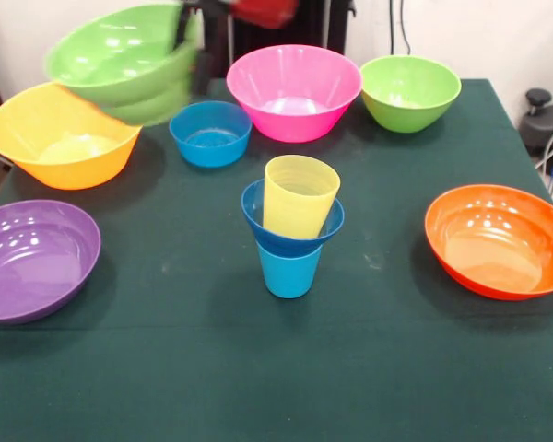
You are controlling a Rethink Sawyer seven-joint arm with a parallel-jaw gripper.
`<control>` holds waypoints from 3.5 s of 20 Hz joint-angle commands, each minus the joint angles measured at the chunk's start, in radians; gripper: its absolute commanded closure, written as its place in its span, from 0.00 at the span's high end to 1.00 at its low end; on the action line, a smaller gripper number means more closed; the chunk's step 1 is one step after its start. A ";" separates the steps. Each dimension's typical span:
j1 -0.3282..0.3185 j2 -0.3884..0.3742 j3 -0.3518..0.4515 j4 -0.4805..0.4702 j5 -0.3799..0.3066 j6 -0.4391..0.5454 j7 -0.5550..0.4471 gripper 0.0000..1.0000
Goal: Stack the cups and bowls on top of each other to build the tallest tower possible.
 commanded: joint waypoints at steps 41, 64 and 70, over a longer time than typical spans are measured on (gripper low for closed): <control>0.313 0.347 -0.191 -0.428 0.083 0.253 0.303 0.00; 0.407 0.286 -0.387 -0.188 0.190 0.105 0.416 0.00; 0.405 0.261 -0.419 -0.115 0.185 0.038 0.408 0.00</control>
